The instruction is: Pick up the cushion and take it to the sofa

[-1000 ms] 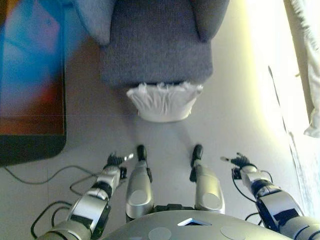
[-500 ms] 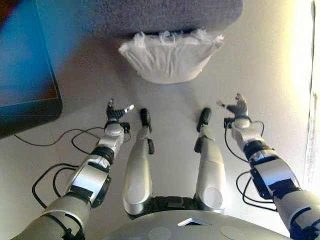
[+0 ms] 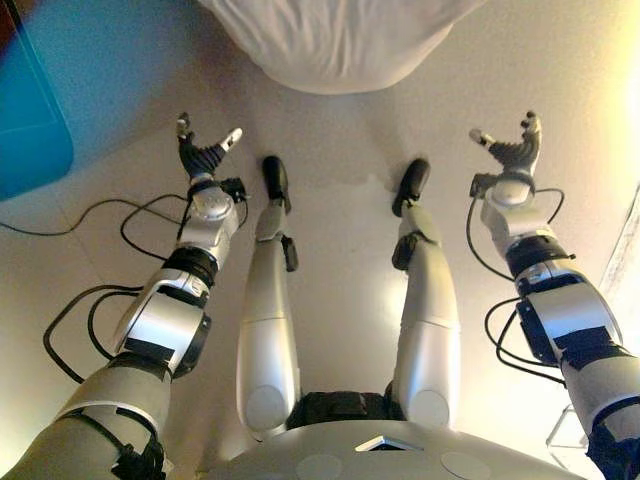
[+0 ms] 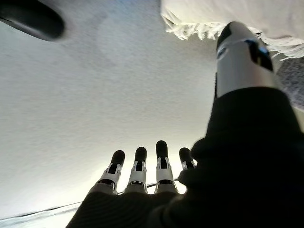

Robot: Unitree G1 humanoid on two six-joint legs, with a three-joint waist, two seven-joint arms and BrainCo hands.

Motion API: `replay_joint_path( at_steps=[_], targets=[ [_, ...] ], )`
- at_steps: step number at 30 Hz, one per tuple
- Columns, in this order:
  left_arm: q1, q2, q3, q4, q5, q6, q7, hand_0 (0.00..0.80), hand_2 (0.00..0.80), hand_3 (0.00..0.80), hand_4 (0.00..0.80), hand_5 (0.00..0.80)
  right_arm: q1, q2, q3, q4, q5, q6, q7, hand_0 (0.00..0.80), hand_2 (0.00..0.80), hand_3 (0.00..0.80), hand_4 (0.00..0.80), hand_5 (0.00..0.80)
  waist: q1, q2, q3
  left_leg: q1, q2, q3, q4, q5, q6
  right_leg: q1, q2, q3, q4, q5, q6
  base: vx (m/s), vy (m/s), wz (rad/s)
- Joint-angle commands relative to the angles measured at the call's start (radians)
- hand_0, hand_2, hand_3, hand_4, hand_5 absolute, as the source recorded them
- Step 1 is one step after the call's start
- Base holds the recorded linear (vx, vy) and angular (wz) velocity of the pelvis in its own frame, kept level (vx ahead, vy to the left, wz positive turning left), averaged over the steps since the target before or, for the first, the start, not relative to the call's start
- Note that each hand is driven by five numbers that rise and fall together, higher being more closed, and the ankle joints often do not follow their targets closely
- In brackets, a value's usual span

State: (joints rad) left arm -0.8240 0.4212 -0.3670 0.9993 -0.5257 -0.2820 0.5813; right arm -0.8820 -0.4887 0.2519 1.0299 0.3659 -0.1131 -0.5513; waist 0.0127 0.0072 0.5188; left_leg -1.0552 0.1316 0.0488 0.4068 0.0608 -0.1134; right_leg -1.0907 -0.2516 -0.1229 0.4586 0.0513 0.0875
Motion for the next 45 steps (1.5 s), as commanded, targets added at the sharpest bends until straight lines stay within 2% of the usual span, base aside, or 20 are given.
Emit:
replay_joint_path(
  at_steps=[1, 2, 3, 4, 5, 9, 13, 16, 17, 18, 19, 24, 29, 33, 45],
  targets=[
    [-0.011, 0.052, 0.051, 0.001, -0.035, -0.049, 0.0, 0.0, 0.0, 0.0, 0.0, 0.0, 0.006, -0.075, 0.044, -0.045, 0.004, -0.054, -0.043, 0.0, 0.0, 0.0, 0.0, 0.0, -0.017, 0.033, 0.001, -0.083, -0.025, -0.009, 0.113, -0.119, 0.058, -0.033, 0.01, 0.064, 0.122, -0.124, 0.02, 0.068, 0.106, 0.03],
    [-0.048, 0.092, 0.066, 0.036, -0.063, -0.104, -0.085, 0.0, 0.0, 0.0, 0.0, 0.0, -0.023, -0.093, 0.054, -0.043, -0.003, -0.057, -0.035, 0.0, 0.0, 0.0, 0.0, 0.0, -0.023, 0.04, 0.001, -0.106, -0.022, -0.003, 0.133, -0.123, 0.054, -0.063, 0.011, 0.072, 0.153, -0.131, 0.017, -0.01, 0.122, 0.01],
    [-0.06, 0.104, 0.064, 0.048, -0.079, -0.122, -0.109, 0.0, 0.0, 0.0, 0.0, 0.0, -0.037, -0.103, 0.059, -0.043, 0.003, -0.067, -0.03, 0.0, 0.0, 0.0, 0.0, 0.0, -0.027, 0.043, 0.001, -0.127, -0.019, -0.001, 0.156, -0.133, 0.053, -0.087, 0.009, 0.079, 0.178, -0.139, 0.014, -0.008, 0.108, -0.01],
    [-0.058, 0.106, 0.06, 0.054, -0.178, -0.109, -0.168, 0.0, 0.0, 0.0, 0.0, 0.0, -0.049, -0.111, 0.064, -0.033, 0.016, -0.087, -0.019, 0.0, 0.0, 0.0, 0.0, 0.0, -0.028, 0.045, 0.001, -0.147, -0.017, -0.002, 0.18, -0.147, 0.054, -0.107, 0.009, 0.085, 0.204, -0.15, 0.012, -0.01, 0.055, -0.02],
    [-0.06, 0.106, 0.062, 0.071, -0.166, -0.151, -0.196, 0.0, 0.0, 0.0, 0.0, 0.0, -0.061, -0.112, 0.065, -0.021, 0.018, -0.115, -0.006, 0.0, 0.0, 0.0, 0.0, 0.0, -0.03, 0.046, 0.001, -0.171, -0.015, -0.006, 0.199, -0.157, 0.054, -0.132, 0.01, 0.089, 0.231, -0.158, 0.013, -0.017, 0.039, -0.03],
    [-0.076, 0.111, 0.046, 0.048, -0.144, -0.214, -0.207, 0.0, 0.0, 0.0, 0.0, 0.0, -0.086, -0.125, 0.08, -0.033, -0.005, -0.188, 0.0, 0.0, 0.0, 0.0, 0.0, 0.0, -0.036, 0.054, 0.001, -0.241, -0.011, -0.001, 0.245, -0.176, 0.052, -0.211, 0.014, 0.105, 0.297, -0.173, 0.011, -0.009, 0.065, -0.03],
    [-0.117, 0.148, 0.047, -0.003, -0.118, -0.184, -0.166, 0.0, 0.0, 0.0, 0.0, 0.0, -0.118, -0.154, 0.092, -0.071, -0.016, -0.22, 0.017, 0.0, 0.0, 0.0, 0.0, 0.0, -0.039, 0.06, 0.001, -0.28, -0.009, 0.006, 0.267, -0.187, 0.046, -0.252, 0.014, 0.113, 0.321, -0.181, 0.015, 0.017, 0.073, -0.03],
    [-0.149, 0.165, 0.031, -0.033, -0.109, -0.169, -0.186, 0.0, 0.0, 0.0, 0.0, 0.0, -0.145, -0.166, 0.114, -0.09, -0.003, -0.233, 0.056, 0.0, 0.0, 0.0, 0.0, 0.0, -0.039, 0.062, 0.001, -0.304, -0.006, 0.006, 0.283, -0.191, 0.046, -0.271, 0.014, 0.119, 0.334, -0.183, 0.016, 0.021, 0.045, -0.04],
    [-0.159, 0.167, 0.022, -0.044, -0.114, -0.164, -0.202, 0.0, 0.0, 0.0, 0.0, 0.0, -0.155, -0.17, 0.125, -0.096, -0.064, -0.185, -0.016, 0.0, 0.0, 0.0, 0.0, 0.0, -0.039, 0.063, 0.001, -0.313, -0.006, 0.006, 0.289, -0.191, 0.045, -0.278, 0.014, 0.12, 0.34, -0.182, 0.016, 0.031, 0.02, -0.01],
    [-0.173, 0.161, 0.007, -0.038, -0.119, -0.167, -0.217, 0.0, 0.0, 0.0, 0.0, 0.0, -0.167, -0.159, 0.132, -0.089, 0.21, -0.219, 0.198, 0.0, 0.0, 0.0, 0.0, 0.0, -0.038, 0.064, 0.001, -0.32, -0.004, 0.007, 0.298, -0.196, 0.045, -0.28, 0.016, 0.122, 0.346, -0.186, 0.019, 0.042, 0.008, 0.0],
    [-0.193, 0.152, -0.002, -0.032, -0.121, -0.163, -0.228, 0.0, 0.0, 0.0, 0.0, 0.0, -0.197, -0.154, 0.119, -0.041, -0.079, -0.235, 0.024, 0.0, 0.0, 0.0, 0.0, 0.0, -0.033, 0.068, 0.001, -0.326, -0.005, 0.007, 0.308, -0.199, 0.042, -0.286, 0.017, 0.124, 0.358, -0.189, 0.021, 0.031, -0.003, 0.01],
    [-0.272, 0.187, -0.058, -0.083, -0.161, -0.098, -0.268, 0.0, 0.0, 0.0, 0.0, 0.0, -0.28, -0.24, 0.205, -0.144, 0.087, -0.17, 0.196, 0.0, 0.0, 0.0, 0.0, 0.0, -0.036, 0.053, 0.001, -0.378, -0.003, -0.005, 0.376, -0.209, 0.044, -0.324, 0.007, 0.12, 0.409, -0.183, 0.028, 0.037, -0.005, 0.02],
    [-0.342, 0.198, -0.082, -0.09, -0.219, -0.105, -0.314, 0.0, 0.0, 0.0, 0.0, 0.0, -0.327, -0.25, 0.227, -0.176, 0.222, -0.232, 0.389, 0.0, 0.0, 0.0, 0.0, 0.0, -0.041, 0.047, 0.001, -0.401, -0.005, -0.008, 0.382, -0.212, 0.04, -0.344, 0.008, 0.125, 0.412, -0.188, 0.028, 0.039, 0.027, -0.03],
    [-0.363, 0.184, -0.091, -0.096, -0.235, -0.13, -0.37, 0.0, 0.0, 0.0, 0.0, 0.0, -0.349, -0.237, 0.236, -0.18, 0.258, -0.269, 0.467, 0.0, 0.0, 0.0, 0.0, 0.0, -0.043, 0.047, 0.001, -0.406, -0.01, -0.01, 0.395, -0.21, 0.034, -0.342, 0.01, 0.13, 0.418, -0.187, 0.03, 0.051, 0.034, 0.0],
    [-0.48, 0.151, -0.13, -0.034, -0.338, -0.074, -0.453, 0.0, 0.0, 0.0, 0.0, 0.0, -0.482, -0.182, 0.284, -0.105, 0.258, -0.222, 0.49, 0.0, 0.0, 0.0, 0.0, 0.0, -0.044, 0.053, 0.001, -0.396, -0.007, -0.004, 0.389, -0.195, 0.026, -0.315, 0.01, 0.135, 0.393, -0.168, 0.044, 0.008, 0.013, 0.01]
  ],
)
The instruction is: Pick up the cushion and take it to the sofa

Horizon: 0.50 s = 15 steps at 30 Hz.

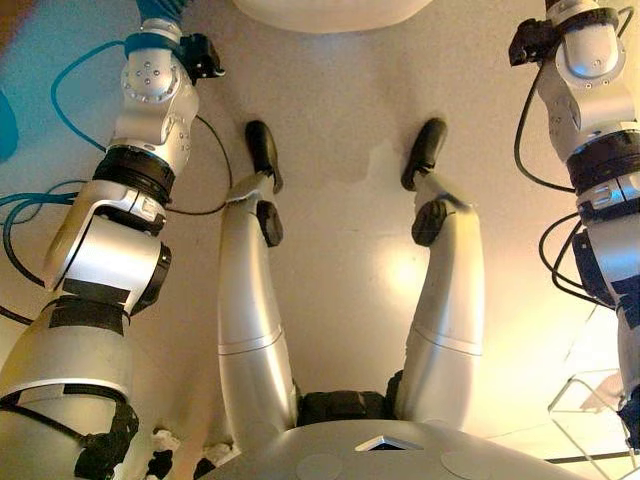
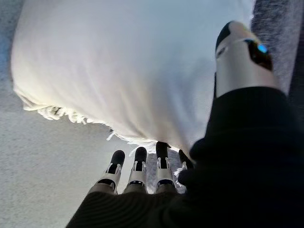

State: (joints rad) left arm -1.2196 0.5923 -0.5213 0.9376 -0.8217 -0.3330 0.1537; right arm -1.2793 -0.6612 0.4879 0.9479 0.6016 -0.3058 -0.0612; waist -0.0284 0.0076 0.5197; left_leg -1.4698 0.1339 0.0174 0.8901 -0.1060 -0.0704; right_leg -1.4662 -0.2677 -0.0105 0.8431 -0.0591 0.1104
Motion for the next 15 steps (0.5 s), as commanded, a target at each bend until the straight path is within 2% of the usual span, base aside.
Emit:
replay_joint_path(
  at_steps=[1, 10, 15],
  targets=[
    [-0.095, -0.022, 0.025, 0.036, -0.049, -0.024, -0.023, 0.0, 0.0, 0.0, 0.0, 0.0, -0.094, -0.005, 0.051, -0.02, 0.02, -0.024, -0.012, 0.0, 0.0, 0.0, 0.0, 0.0, -0.002, 0.052, 0.0, 0.017, -0.011, 0.028, -0.099, -0.027, -0.017, 0.058, 0.027, 0.023, 0.005, -0.058, 0.022, 0.0, 0.0, 0.0],
    [-0.121, -0.011, 0.05, 0.059, -0.076, -0.025, 0.084, 0.0, 0.0, 0.0, 0.0, 0.0, -0.134, -0.006, 0.052, 0.007, 0.0, 0.003, -0.058, 0.0, 0.0, 0.0, 0.0, 0.0, -0.001, 0.064, 0.0, 0.015, -0.027, 0.032, -0.145, -0.019, -0.02, 0.059, 0.031, 0.02, -0.041, -0.053, 0.031, 0.006, 0.005, 0.03],
    [-0.117, 0.009, 0.057, 0.094, -0.057, -0.017, 0.147, 0.0, 0.0, 0.0, 0.0, 0.0, -0.131, -0.033, 0.047, 0.043, -0.003, -0.012, -0.047, 0.0, 0.0, 0.0, 0.0, 0.0, 0.003, 0.067, 0.0, 0.004, -0.034, 0.031, -0.146, -0.009, -0.023, 0.057, 0.032, 0.019, -0.051, -0.046, 0.035, 0.001, 0.006, 0.04]
  ],
)
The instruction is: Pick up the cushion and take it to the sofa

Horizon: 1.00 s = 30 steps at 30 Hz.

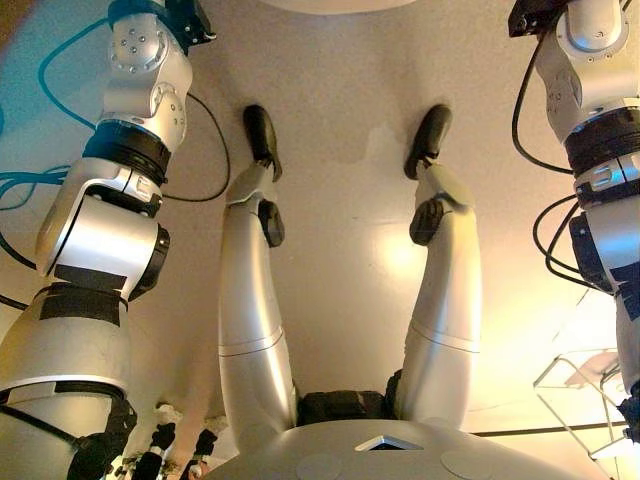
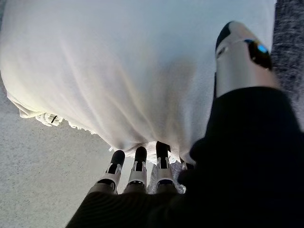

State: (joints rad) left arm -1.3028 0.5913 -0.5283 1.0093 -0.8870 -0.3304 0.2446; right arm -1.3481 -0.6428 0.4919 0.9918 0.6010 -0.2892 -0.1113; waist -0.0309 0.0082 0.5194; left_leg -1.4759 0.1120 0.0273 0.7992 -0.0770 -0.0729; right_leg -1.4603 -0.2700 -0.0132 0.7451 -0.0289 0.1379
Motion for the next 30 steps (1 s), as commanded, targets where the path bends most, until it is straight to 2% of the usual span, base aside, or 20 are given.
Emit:
replay_joint_path(
  at_steps=[1, 5, 10, 15, 18, 22, 23, 24, 26, 30],
  targets=[
    [-0.036, 0.014, 0.065, 0.027, 0.011, -0.02, 0.063, 0.0, 0.0, 0.0, 0.0, 0.0, -0.064, -0.053, 0.042, 0.004, -0.001, -0.03, -0.001, 0.0, 0.0, 0.0, 0.0, 0.0, 0.006, 0.066, 0.001, 0.007, -0.012, 0.021, -0.055, -0.038, -0.021, 0.05, 0.034, 0.02, 0.047, -0.077, 0.009, 0.0, 0.0, 0.0],
    [-0.056, 0.033, 0.076, 0.046, -0.008, -0.018, 0.08, 0.0, 0.0, 0.0, 0.0, 0.0, -0.082, -0.065, 0.046, 0.025, 0.028, -0.036, -0.004, 0.0, 0.0, 0.0, 0.0, 0.0, 0.007, 0.066, 0.001, -0.002, -0.01, 0.021, -0.057, -0.038, -0.023, 0.043, 0.035, 0.018, 0.042, -0.078, 0.01, 0.004, 0.007, 0.05],
    [-0.091, 0.031, 0.065, 0.022, -0.047, -0.048, 0.016, 0.0, 0.0, 0.0, 0.0, 0.0, -0.104, -0.063, 0.046, 0.018, 0.082, -0.051, 0.046, 0.0, 0.0, 0.0, 0.0, 0.0, 0.004, 0.071, 0.001, -0.017, -0.012, 0.025, -0.061, -0.039, -0.023, 0.028, 0.035, 0.023, 0.037, -0.077, 0.012, 0.007, 0.024, 0.03],
    [-0.126, 0.002, 0.037, -0.006, -0.086, -0.044, -0.092, 0.0, 0.0, 0.0, 0.0, 0.0, -0.131, -0.043, 0.059, -0.014, 0.143, -0.044, 0.196, 0.0, 0.0, 0.0, 0.0, 0.0, -0.002, 0.076, 0.001, -0.023, -0.016, 0.031, -0.068, -0.038, -0.021, 0.016, 0.036, 0.032, 0.035, -0.073, 0.015, 0.007, 0.042, 0.03],
    [-0.145, -0.018, 0.016, -0.015, -0.108, -0.038, -0.136, 0.0, 0.0, 0.0, 0.0, 0.0, -0.153, -0.025, 0.087, -0.043, 0.174, -0.011, 0.3, 0.0, 0.0, 0.0, 0.0, 0.0, -0.005, 0.077, 0.001, -0.029, -0.017, 0.036, -0.073, -0.032, -0.022, 0.011, 0.037, 0.039, 0.03, -0.069, 0.016, 0.003, 0.012, 0.0],
    [-0.155, -0.05, 0.001, -0.029, -0.118, -0.045, -0.198, 0.0, 0.0, 0.0, 0.0, 0.0, -0.168, -0.001, 0.109, -0.067, 0.209, 0.024, 0.365, 0.0, 0.0, 0.0, 0.0, 0.0, -0.006, 0.077, 0.001, -0.035, -0.02, 0.038, -0.076, -0.024, -0.022, 0.01, 0.037, 0.042, 0.023, -0.064, 0.014, 0.0, 0.0, 0.0],
    [-0.156, -0.058, -0.006, -0.034, -0.114, -0.052, -0.206, 0.59, 0.59, 0.59, 0.59, 0.59, -0.171, 0.007, 0.112, -0.071, 0.218, 0.026, 0.375, 0.0, 0.0, 0.0, 0.0, 0.0, -0.006, 0.078, 0.001, -0.036, -0.022, 0.038, -0.076, -0.022, -0.022, 0.011, 0.039, 0.043, 0.02, -0.062, 0.014, 0.0, 0.0, 0.0],
    [-0.159, -0.065, -0.01, -0.039, -0.115, -0.063, -0.217, 0.8, 0.8, 0.8, 0.8, 0.8, -0.176, 0.014, 0.115, -0.075, 0.223, 0.025, 0.38, 0.151, 0.151, 0.151, 0.151, 0.151, -0.005, 0.078, 0.001, -0.036, -0.023, 0.039, -0.078, -0.022, -0.021, 0.011, 0.039, 0.044, 0.016, -0.06, 0.015, 0.0, 0.0, 0.0],
    [-0.164, -0.076, -0.017, -0.051, -0.116, -0.073, -0.24, 0.8, 0.8, 0.8, 0.8, 0.8, -0.187, 0.027, 0.121, -0.082, 0.218, 0.018, 0.369, 0.8, 0.8, 0.8, 0.8, 0.8, -0.005, 0.079, 0.001, -0.039, -0.026, 0.038, -0.081, -0.018, -0.021, 0.014, 0.041, 0.044, 0.007, -0.057, 0.015, 0.001, 0.001, 0.02],
    [-0.168, -0.098, -0.035, -0.082, -0.087, -0.087, -0.241, 0.8, 0.8, 0.8, 0.8, 0.8, -0.199, 0.044, 0.127, -0.101, 0.198, 0.006, 0.334, 0.8, 0.8, 0.8, 0.8, 0.8, -0.005, 0.082, 0.001, -0.028, -0.032, 0.04, -0.101, -0.007, -0.022, 0.028, 0.048, 0.041, -0.017, -0.048, 0.016, 0.003, 0.007, 0.05]
  ],
)
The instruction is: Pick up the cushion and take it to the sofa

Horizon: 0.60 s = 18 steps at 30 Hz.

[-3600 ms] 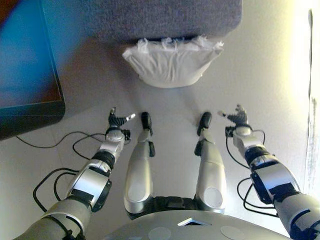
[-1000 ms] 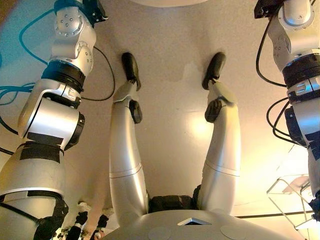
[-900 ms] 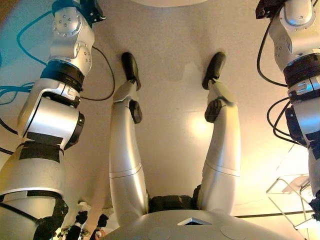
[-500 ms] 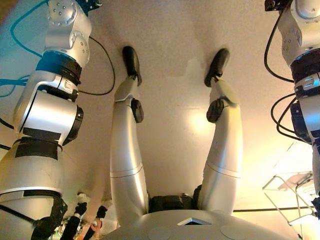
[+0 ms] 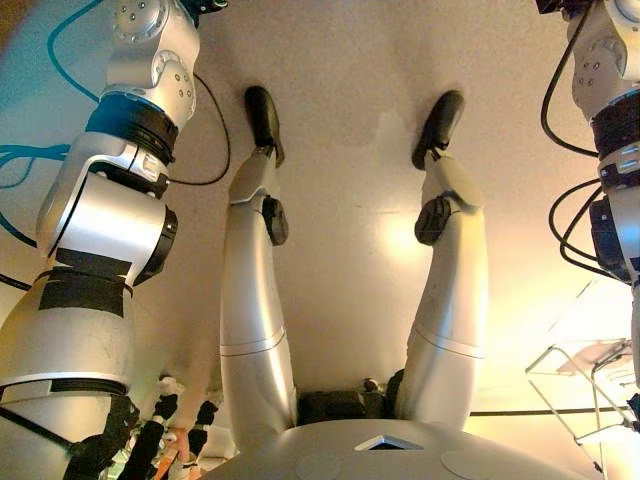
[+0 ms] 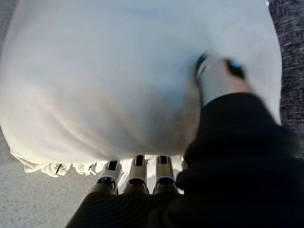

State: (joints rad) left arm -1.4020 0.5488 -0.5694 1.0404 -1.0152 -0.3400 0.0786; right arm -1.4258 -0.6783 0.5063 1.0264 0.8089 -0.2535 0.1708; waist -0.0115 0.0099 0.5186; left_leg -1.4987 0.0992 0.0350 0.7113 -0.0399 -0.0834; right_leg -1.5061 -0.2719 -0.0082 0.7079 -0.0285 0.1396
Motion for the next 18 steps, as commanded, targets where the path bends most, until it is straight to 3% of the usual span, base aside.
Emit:
replay_joint_path(
  at_steps=[1, 18],
  targets=[
    [-0.067, -0.059, 0.003, -0.119, 0.034, -0.081, -0.08, 0.8, 0.8, 0.8, 0.8, 0.8, -0.118, 0.082, 0.109, -0.136, -0.008, -0.032, 0.051, 0.8, 0.8, 0.8, 0.8, 0.8, -0.026, 0.081, 0.001, -0.004, -0.02, 0.032, -0.016, -0.041, -0.012, 0.079, 0.051, 0.036, 0.015, -0.046, 0.015, 0.0, 0.009, 0.03],
    [0.076, -0.075, 0.08, -0.28, -0.058, -0.156, -0.216, 0.8, 0.8, 0.8, 0.8, 0.8, -0.017, 0.074, 0.026, -0.264, -0.029, -0.09, 0.03, 0.8, 0.8, 0.8, 0.8, 0.8, -0.02, 0.076, 0.001, 0.052, -0.025, 0.024, -0.06, -0.025, -0.013, 0.131, 0.055, 0.02, -0.039, -0.026, 0.022, 0.0, 0.0, 0.0]
  ],
)
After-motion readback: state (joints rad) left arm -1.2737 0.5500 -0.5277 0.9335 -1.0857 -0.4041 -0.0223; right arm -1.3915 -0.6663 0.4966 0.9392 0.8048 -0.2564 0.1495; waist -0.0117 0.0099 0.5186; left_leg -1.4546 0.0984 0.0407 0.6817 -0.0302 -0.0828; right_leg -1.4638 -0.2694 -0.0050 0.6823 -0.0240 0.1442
